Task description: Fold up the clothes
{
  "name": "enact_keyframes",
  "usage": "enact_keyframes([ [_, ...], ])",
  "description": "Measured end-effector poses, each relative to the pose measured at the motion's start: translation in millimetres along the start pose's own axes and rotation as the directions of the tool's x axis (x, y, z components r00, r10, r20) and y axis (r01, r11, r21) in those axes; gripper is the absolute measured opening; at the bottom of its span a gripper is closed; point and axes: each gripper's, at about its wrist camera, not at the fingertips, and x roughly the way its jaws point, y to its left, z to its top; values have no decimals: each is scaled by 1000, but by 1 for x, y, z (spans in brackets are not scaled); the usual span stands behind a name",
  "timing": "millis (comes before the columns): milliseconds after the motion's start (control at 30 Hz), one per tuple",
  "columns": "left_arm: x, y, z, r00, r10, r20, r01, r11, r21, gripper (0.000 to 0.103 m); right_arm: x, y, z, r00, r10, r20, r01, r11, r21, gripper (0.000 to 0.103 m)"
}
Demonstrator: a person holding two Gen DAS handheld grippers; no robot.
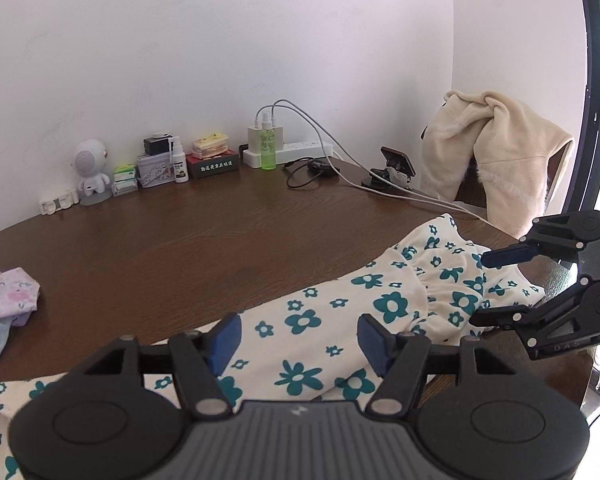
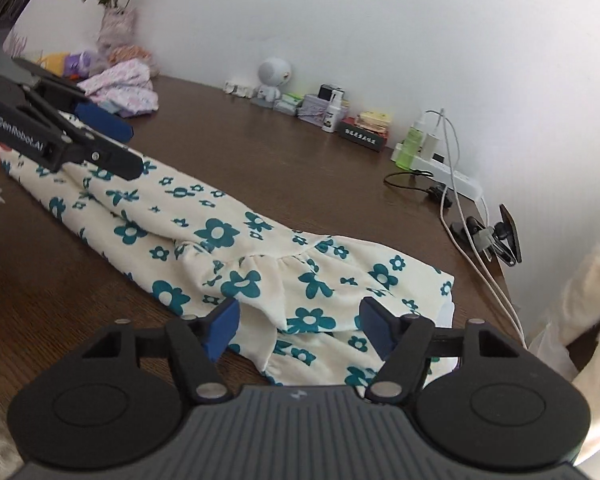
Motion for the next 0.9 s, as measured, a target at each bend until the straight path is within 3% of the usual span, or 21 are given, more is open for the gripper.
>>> enact_keyframes([
  [100,-6,8,-3,1000,14,-1,-14,1000,-7,64,12,-1,6,999,21,-35,-23,998,-56,34],
  [133,-7,9,-3,1000,15,-1,-15,1000,-5,64,10,-2,7,999,35,-29,-37,998,-56,11],
  [167,-7,10,-3,1000,15,0,-15,1000,-1,64,6,-3,9,999,52,-17,-53,997,-52,2],
  [300,-9,11,-3,1000,15,5,-15,1000,14,64,-13,5,8,999,39,13,-37,994,-107,1],
  [500,5,-5,1,997,-83,-4,83,995,58,70,-7,16,-10,999,18,-48,-25,990,-140,5],
  [533,7,-9,2,995,-102,-10,103,992,75,70,-9,13,-10,999,26,-41,-31,992,-120,13],
  [567,8,-14,2,993,-121,-17,122,987,101,71,-11,10,-10,999,34,-33,-38,994,-100,33],
  [633,10,-23,3,987,-156,-34,159,975,158,71,-22,-1,-4,995,95,10,-94,995,-34,58],
  [700,20,-33,2,982,-170,-84,186,953,238,71,-30,-14,6,984,171,52,-172,985,13,59],
  [800,34,-49,-3,982,-135,-132,173,920,352,66,-23,-20,21,975,220,38,-219,975,-21,59],
  [900,43,-59,-7,982,-110,-156,167,888,429,47,-4,-18,32,964,263,-27,-265,961,-82,59],
])
